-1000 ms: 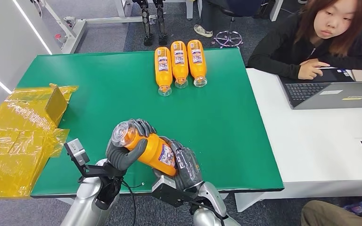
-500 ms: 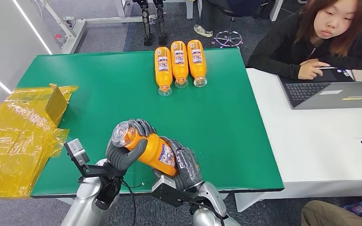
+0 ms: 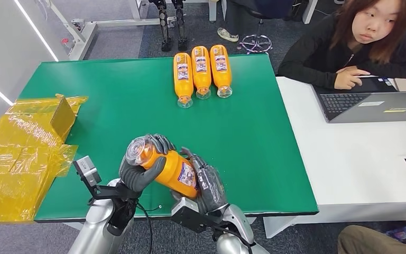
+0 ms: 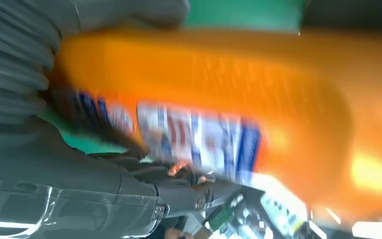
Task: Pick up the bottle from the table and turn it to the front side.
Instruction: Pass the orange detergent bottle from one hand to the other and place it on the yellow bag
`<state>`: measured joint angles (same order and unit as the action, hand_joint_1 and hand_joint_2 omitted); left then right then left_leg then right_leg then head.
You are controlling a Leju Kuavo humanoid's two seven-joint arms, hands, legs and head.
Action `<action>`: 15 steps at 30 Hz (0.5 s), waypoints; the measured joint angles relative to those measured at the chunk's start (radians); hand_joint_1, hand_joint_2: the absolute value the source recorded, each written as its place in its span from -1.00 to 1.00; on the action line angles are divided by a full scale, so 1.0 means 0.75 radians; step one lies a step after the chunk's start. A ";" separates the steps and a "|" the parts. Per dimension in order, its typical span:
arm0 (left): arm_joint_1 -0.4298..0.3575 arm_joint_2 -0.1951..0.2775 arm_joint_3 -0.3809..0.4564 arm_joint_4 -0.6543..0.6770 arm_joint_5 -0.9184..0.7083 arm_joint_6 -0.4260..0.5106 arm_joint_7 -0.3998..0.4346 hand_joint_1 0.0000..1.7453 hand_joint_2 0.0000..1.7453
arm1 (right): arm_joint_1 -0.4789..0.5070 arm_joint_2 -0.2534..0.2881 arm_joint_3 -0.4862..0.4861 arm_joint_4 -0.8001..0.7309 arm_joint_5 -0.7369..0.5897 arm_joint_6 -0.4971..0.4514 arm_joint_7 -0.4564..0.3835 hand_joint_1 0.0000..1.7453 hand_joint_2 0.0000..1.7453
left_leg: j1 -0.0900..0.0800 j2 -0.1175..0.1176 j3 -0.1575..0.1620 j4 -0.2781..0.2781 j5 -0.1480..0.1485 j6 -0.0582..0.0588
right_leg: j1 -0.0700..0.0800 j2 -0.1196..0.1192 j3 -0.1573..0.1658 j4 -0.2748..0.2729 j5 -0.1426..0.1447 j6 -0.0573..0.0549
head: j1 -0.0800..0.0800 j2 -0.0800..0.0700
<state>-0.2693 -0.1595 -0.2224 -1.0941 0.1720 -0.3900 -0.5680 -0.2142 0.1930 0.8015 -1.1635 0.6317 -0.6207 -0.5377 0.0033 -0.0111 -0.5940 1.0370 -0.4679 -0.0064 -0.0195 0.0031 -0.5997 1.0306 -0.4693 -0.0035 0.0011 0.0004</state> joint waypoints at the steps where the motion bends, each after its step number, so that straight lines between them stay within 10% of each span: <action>1: -0.001 0.000 0.000 0.000 0.000 0.003 0.000 1.00 1.00 | 0.005 0.005 -0.006 -0.002 -0.024 -0.032 -0.027 -1.00 1.00 | 0.000 0.000 0.000 0.000 0.000 0.000 | 0.000 0.000 0.000 0.000 0.000 0.000 | 0.000 0.000; 15: -0.010 0.000 0.000 0.001 -0.022 0.003 -0.022 1.00 1.00 | 0.041 0.030 -0.044 -0.006 -0.028 -0.094 -0.079 -1.00 1.00 | 0.000 0.000 0.000 0.000 0.000 0.000 | 0.000 0.000 0.000 0.000 0.000 0.000 | 0.000 0.000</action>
<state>-0.2769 -0.1598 -0.2224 -1.0934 0.1556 -0.3875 -0.5846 -0.1838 0.2151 0.7685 -1.1678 0.6103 -0.6912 -0.5970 0.0033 -0.0110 -0.5940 1.0369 -0.4679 -0.0064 -0.0195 0.0033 -0.5997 1.0306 -0.4693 -0.0035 0.0011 0.0004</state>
